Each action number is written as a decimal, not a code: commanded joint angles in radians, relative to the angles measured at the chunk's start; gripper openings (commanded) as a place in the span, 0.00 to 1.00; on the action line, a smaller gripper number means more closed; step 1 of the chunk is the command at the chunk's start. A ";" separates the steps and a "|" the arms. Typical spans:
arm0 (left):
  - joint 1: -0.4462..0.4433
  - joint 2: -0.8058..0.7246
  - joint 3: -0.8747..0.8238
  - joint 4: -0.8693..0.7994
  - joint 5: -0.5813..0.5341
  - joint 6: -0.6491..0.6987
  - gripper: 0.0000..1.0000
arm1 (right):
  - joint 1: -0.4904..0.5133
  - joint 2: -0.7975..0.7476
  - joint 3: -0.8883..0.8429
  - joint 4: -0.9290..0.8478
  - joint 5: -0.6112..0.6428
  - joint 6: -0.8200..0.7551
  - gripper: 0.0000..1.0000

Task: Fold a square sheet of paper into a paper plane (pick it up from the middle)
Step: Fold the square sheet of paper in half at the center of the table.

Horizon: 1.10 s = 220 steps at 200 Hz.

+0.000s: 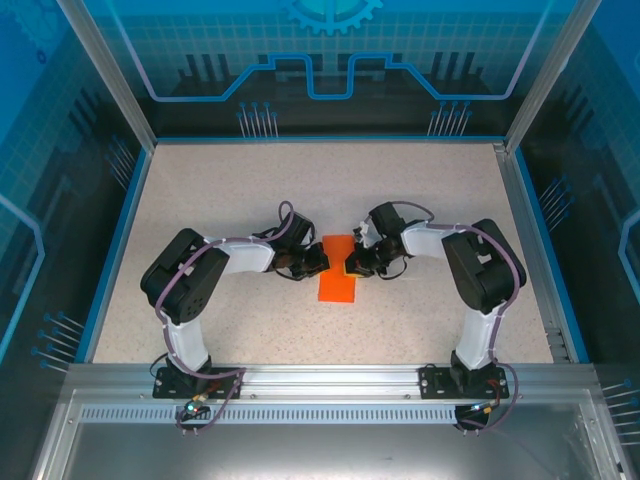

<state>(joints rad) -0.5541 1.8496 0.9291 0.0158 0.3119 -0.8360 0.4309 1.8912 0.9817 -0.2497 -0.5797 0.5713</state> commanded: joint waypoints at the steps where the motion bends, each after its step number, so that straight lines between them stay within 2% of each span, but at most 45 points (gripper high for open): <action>1: -0.013 0.037 0.007 -0.088 -0.035 0.020 0.00 | -0.017 0.033 -0.040 0.040 -0.030 -0.014 0.04; 40: -0.013 0.036 0.003 -0.091 -0.036 0.025 0.00 | -0.045 0.025 -0.092 0.087 -0.044 -0.021 0.05; 101: -0.013 0.033 -0.003 -0.091 -0.035 0.026 0.00 | -0.036 -0.152 -0.097 0.088 -0.129 -0.028 0.09; 133: -0.013 0.031 -0.004 -0.092 -0.034 0.027 0.00 | -0.002 -0.112 -0.097 0.085 -0.112 -0.024 0.08; 183: -0.013 0.028 -0.004 -0.099 -0.037 0.031 0.00 | 0.000 -0.038 -0.192 0.141 -0.078 -0.021 0.07; 220: -0.015 0.029 -0.011 -0.093 -0.037 0.028 0.00 | -0.002 -0.068 -0.202 0.133 -0.079 -0.033 0.07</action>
<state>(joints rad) -0.5568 1.8500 0.9340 0.0055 0.3080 -0.8307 0.4164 1.8236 0.8112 -0.1013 -0.6849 0.5560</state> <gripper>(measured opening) 0.047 0.071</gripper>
